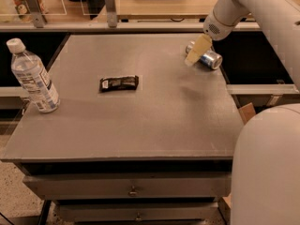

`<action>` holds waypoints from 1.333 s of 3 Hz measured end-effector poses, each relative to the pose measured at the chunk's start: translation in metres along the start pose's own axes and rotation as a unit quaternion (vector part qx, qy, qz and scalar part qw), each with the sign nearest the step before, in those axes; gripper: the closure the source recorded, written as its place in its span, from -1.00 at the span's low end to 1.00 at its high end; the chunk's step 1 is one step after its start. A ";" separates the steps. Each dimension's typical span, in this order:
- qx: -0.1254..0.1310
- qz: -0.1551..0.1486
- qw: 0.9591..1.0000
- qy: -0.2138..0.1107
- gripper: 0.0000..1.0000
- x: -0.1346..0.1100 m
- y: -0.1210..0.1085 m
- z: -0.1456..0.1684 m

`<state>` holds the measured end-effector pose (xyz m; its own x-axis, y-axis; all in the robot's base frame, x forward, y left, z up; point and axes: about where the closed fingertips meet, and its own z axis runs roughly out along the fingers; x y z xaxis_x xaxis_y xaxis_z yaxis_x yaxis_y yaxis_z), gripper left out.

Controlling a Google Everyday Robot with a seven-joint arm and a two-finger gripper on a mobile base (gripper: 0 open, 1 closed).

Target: Place redbull can upright

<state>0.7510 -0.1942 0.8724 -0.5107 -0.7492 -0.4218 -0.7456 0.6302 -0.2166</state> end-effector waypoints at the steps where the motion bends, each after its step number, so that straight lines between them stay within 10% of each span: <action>1: -0.009 0.015 1.000 -0.007 -1.00 -0.001 0.002 0.018; 4: -0.039 0.062 0.997 -0.026 -1.00 -0.010 0.005 0.053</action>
Offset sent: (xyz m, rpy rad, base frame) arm 0.0192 0.0153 -0.0298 0.0886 0.0257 -0.0489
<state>0.7757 -0.1728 0.8290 -0.5800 -0.6533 -0.4865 -0.7099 0.6983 -0.0915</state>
